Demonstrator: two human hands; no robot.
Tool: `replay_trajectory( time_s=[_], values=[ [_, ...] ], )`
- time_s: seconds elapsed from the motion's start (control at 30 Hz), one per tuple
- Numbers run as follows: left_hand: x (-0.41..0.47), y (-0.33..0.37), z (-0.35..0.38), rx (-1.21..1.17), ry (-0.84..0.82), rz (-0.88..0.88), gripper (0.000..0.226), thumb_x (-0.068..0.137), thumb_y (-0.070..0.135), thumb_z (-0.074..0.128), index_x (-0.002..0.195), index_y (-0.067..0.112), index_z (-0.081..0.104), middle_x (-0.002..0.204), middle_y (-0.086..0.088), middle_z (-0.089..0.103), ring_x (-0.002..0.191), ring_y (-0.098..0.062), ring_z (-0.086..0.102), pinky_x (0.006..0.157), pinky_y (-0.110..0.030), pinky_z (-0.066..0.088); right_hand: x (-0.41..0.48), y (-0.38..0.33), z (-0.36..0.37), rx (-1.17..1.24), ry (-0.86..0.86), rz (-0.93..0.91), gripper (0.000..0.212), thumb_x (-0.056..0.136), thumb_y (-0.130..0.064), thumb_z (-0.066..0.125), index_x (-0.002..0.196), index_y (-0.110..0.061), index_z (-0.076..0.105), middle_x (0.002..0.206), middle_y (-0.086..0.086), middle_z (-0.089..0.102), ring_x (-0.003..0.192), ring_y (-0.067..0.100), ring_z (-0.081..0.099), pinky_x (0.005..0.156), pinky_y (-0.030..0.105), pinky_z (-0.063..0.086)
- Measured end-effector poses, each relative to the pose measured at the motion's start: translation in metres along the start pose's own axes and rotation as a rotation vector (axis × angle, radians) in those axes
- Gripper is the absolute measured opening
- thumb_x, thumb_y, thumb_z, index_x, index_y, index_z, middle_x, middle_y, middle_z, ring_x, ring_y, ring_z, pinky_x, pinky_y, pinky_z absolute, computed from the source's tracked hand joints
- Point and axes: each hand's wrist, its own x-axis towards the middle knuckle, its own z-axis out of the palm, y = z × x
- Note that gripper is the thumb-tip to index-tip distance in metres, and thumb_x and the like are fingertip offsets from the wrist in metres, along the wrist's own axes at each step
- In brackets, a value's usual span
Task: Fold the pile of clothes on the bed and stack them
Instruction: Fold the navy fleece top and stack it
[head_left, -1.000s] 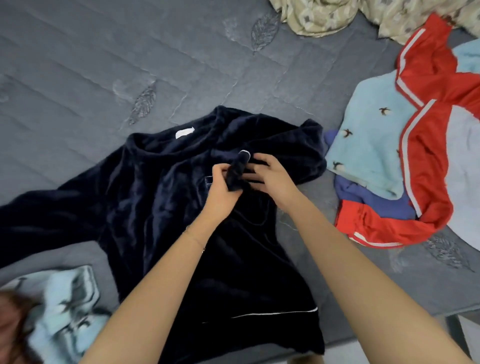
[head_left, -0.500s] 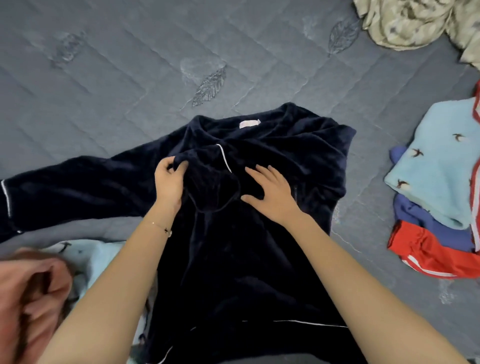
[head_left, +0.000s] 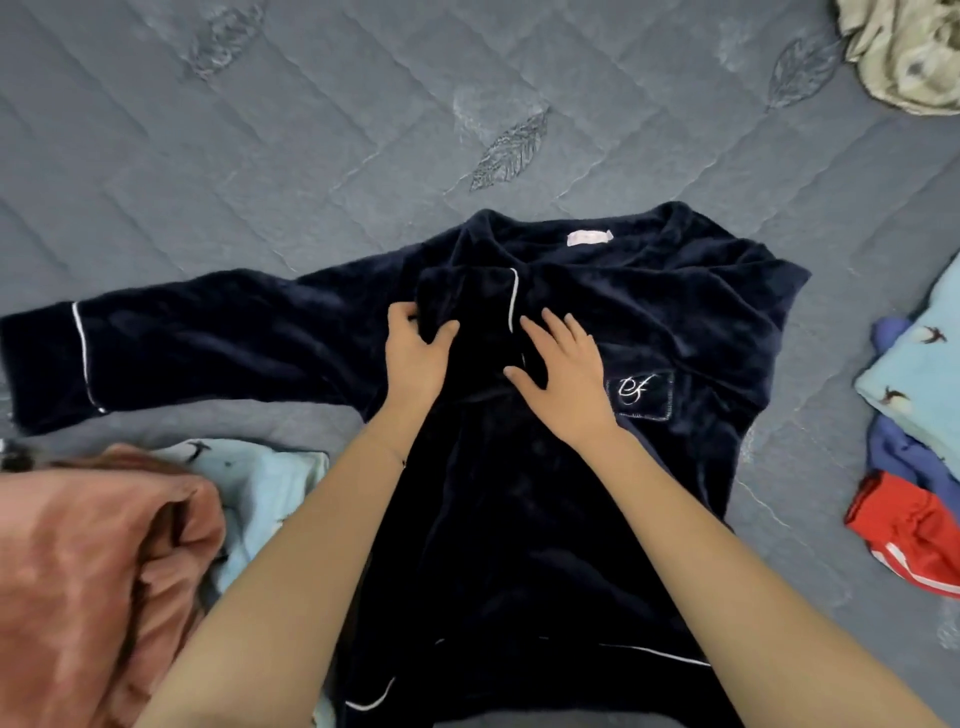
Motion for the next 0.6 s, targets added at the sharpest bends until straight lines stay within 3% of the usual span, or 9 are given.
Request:
replay_trajectory(
  time_s=[0.1,0.2,0.3,0.37,0.47,0.6],
  values=[
    [0.013,0.002,-0.019,-0.006,0.079,0.015,0.032,0.089,0.016,0.069,0.113,0.007,0.050,0.099,0.004,0.059,0.089,-0.006,0.057,0.068,0.001,0.042,0.004,-0.011,0.002,-0.094,0.028,0.019,0.063,0.096,-0.049,0.049,0.152,-0.028,0.029,0.163,0.003,0.011,0.150,0.024,-0.004,0.119,0.044,-0.008],
    [0.016,-0.003,-0.032,0.077,0.038,0.007,0.040,0.089,0.019,0.070,0.122,0.005,0.053,0.108,0.001,0.059,0.096,-0.008,0.056,0.070,0.000,0.040,0.006,-0.023,0.011,-0.131,-0.037,0.062,0.065,0.096,-0.056,0.043,0.153,-0.034,0.022,0.164,0.004,0.001,0.150,0.027,-0.011,0.118,0.050,-0.010],
    [0.013,-0.007,-0.047,0.155,-0.029,0.020,0.052,0.090,0.019,0.068,0.136,0.008,0.046,0.126,-0.007,0.056,0.104,-0.012,0.055,0.084,-0.013,0.043,0.008,-0.030,0.017,-0.139,-0.218,0.185,0.069,0.095,-0.063,0.037,0.154,-0.041,0.009,0.163,0.006,-0.008,0.149,0.030,-0.015,0.117,0.056,-0.007],
    [0.013,-0.010,-0.062,0.261,-0.058,0.086,0.058,0.092,0.021,0.065,0.143,0.011,0.039,0.139,-0.012,0.048,0.121,-0.021,0.049,0.102,-0.030,0.041,0.011,-0.035,0.018,-0.149,-0.298,0.253,0.071,0.094,-0.066,0.035,0.153,-0.042,0.005,0.163,0.006,-0.011,0.148,0.030,-0.016,0.116,0.058,-0.006],
    [0.017,-0.012,-0.093,0.538,-0.063,0.188,0.065,0.094,0.033,0.060,0.150,0.018,0.032,0.154,-0.011,0.033,0.141,-0.027,0.029,0.116,-0.045,0.025,0.015,-0.057,0.020,-0.096,-0.229,0.268,0.071,0.093,-0.067,0.034,0.154,-0.041,0.007,0.163,0.007,-0.007,0.149,0.030,-0.014,0.117,0.056,-0.005],
    [0.029,-0.009,-0.136,0.830,-0.098,0.185,0.070,0.094,0.049,0.052,0.154,0.028,0.020,0.161,-0.001,0.017,0.150,-0.028,0.004,0.117,-0.055,-0.003,0.016,-0.111,0.034,-0.164,-0.123,0.115,0.071,0.094,-0.064,0.037,0.154,-0.040,0.007,0.164,0.003,-0.005,0.149,0.027,-0.012,0.117,0.053,-0.006]
  ],
)
